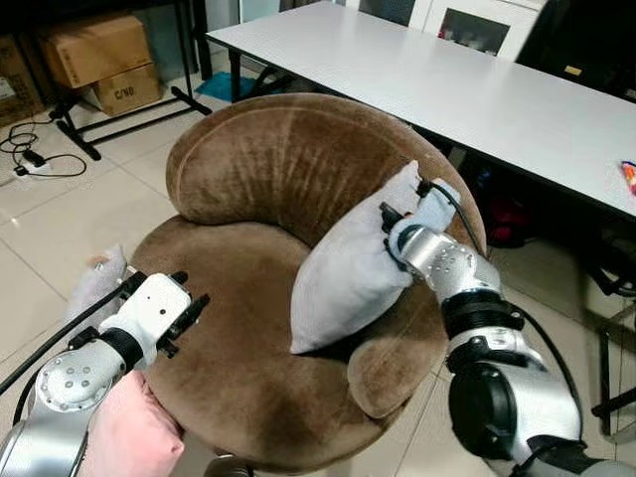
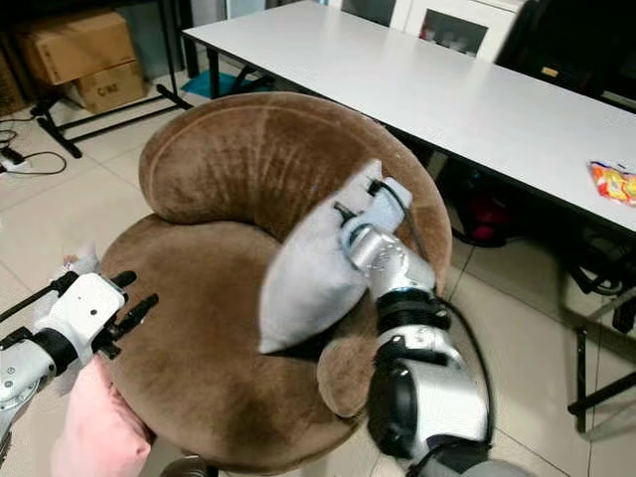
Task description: Move the pillow to the sofa from floor
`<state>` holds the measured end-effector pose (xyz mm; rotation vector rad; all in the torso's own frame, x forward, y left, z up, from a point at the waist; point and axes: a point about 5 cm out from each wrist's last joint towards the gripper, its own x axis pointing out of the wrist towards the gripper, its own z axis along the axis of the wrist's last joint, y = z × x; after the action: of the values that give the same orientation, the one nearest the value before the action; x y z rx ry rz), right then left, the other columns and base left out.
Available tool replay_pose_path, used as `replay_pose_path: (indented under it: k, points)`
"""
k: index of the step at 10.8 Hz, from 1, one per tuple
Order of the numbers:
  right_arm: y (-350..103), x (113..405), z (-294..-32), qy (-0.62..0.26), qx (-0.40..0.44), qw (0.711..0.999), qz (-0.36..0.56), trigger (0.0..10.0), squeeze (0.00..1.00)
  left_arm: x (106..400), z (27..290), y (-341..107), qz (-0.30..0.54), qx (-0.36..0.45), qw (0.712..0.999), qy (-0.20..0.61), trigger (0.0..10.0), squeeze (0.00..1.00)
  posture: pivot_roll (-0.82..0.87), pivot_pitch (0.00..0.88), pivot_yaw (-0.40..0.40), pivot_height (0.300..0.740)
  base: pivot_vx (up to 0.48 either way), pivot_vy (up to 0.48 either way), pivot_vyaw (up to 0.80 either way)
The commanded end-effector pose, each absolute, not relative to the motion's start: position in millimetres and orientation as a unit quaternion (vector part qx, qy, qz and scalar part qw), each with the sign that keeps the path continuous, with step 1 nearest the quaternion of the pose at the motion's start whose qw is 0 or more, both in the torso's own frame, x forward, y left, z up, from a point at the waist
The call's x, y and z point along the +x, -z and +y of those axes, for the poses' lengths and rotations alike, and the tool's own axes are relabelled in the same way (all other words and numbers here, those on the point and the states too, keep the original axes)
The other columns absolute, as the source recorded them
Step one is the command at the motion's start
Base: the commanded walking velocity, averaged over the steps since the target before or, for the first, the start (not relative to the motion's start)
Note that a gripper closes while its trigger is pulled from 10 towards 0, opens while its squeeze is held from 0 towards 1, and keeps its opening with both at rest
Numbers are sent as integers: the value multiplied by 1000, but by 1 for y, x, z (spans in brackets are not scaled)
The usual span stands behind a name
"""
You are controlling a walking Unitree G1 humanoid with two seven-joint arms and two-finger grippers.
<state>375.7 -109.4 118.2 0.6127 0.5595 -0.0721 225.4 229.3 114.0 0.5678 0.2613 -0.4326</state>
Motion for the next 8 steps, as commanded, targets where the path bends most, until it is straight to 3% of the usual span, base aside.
replay_pose_path:
  k: [1,3,5,8]
  points:
    - [-132,383,-106,11,278,927,252,10000,0,223,227,-115,132,264,928,226,10000,0,124,0,-101,740,0,0,0]
    - [-126,382,-99,-10,261,927,267,10000,0,213,217,-118,141,151,936,284,10000,0,128,0,-105,740,0,0,0]
    - [-125,383,-102,-1,261,928,265,10000,0,207,208,-134,123,73,927,347,10000,0,129,0,-111,740,0,0,0]
    - [-123,384,-106,6,258,929,266,10000,0,202,205,-147,129,49,911,388,10000,0,122,0,-113,740,0,0,0]
